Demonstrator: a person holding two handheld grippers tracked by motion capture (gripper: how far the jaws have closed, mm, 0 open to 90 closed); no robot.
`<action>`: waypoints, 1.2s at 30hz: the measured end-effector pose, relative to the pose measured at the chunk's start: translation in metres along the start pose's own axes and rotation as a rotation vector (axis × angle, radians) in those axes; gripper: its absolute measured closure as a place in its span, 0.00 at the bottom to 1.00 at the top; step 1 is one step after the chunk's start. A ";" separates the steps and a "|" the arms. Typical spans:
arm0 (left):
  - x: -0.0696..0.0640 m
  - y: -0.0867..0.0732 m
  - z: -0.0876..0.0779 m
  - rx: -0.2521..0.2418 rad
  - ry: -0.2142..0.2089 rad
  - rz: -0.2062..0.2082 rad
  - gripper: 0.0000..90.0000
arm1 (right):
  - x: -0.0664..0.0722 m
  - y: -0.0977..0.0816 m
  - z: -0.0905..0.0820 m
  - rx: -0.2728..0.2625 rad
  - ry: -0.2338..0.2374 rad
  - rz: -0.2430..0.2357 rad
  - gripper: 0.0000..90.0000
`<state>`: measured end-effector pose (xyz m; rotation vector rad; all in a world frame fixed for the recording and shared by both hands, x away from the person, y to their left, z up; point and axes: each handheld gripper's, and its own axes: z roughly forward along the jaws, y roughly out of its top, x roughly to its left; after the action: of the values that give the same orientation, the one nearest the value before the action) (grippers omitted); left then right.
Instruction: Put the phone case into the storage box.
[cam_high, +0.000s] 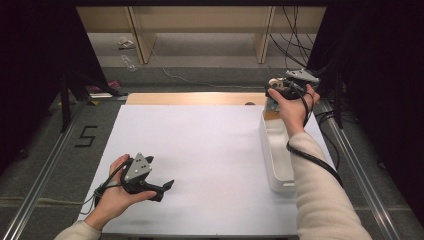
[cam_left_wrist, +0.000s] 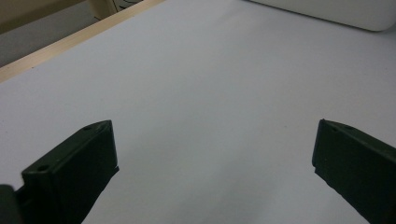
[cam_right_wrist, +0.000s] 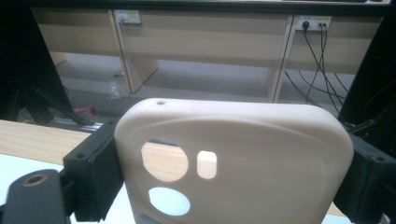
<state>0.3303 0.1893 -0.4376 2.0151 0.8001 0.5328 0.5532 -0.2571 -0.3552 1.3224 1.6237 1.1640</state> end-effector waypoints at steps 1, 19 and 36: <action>0.000 0.000 0.000 0.000 0.000 0.000 0.00 | 0.000 0.000 0.000 0.000 -0.001 0.000 0.14; 0.000 0.000 0.000 0.000 0.000 0.000 0.00 | -0.002 -0.006 0.004 0.012 -0.006 0.010 0.14; 0.000 0.000 0.000 0.001 -0.001 0.000 0.00 | -0.002 -0.011 0.007 0.026 -0.011 0.010 0.14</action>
<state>0.3304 0.1891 -0.4378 2.0159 0.7996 0.5314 0.5568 -0.2582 -0.3682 1.3524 1.6316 1.1426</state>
